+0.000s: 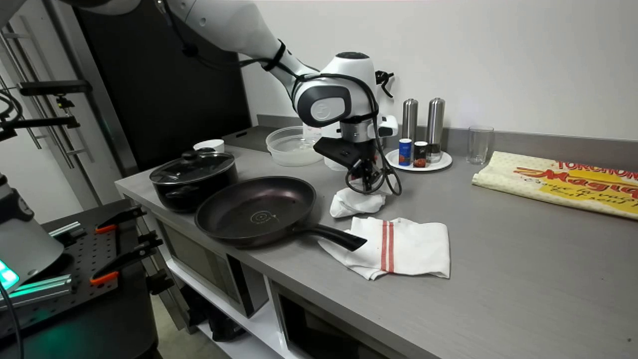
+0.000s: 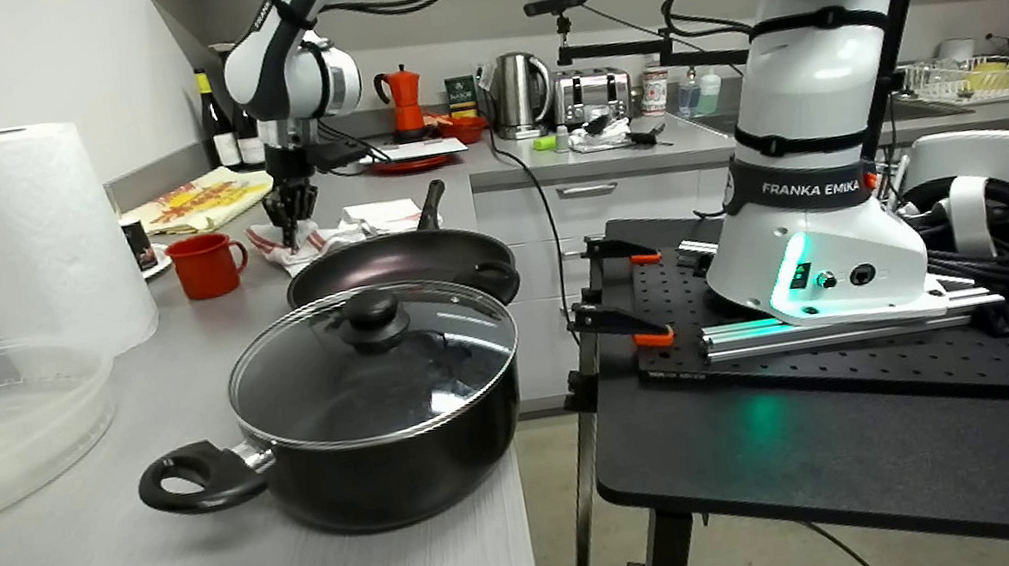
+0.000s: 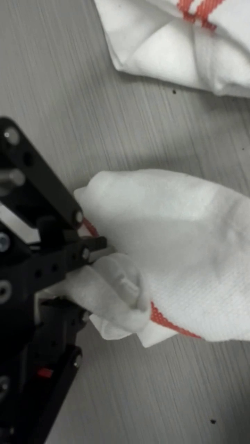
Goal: Use the left white towel to wipe the pan
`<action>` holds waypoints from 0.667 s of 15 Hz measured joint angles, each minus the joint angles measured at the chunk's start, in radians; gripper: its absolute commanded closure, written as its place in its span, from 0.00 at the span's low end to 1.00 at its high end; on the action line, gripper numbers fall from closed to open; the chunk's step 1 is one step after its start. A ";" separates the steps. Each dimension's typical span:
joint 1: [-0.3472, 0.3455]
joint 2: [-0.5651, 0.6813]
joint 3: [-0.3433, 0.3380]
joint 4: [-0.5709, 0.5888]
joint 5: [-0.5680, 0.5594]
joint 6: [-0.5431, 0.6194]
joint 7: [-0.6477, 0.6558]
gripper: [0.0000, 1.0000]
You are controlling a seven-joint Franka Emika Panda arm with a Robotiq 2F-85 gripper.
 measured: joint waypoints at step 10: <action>0.002 -0.398 0.065 -0.350 0.003 0.001 -0.029 0.95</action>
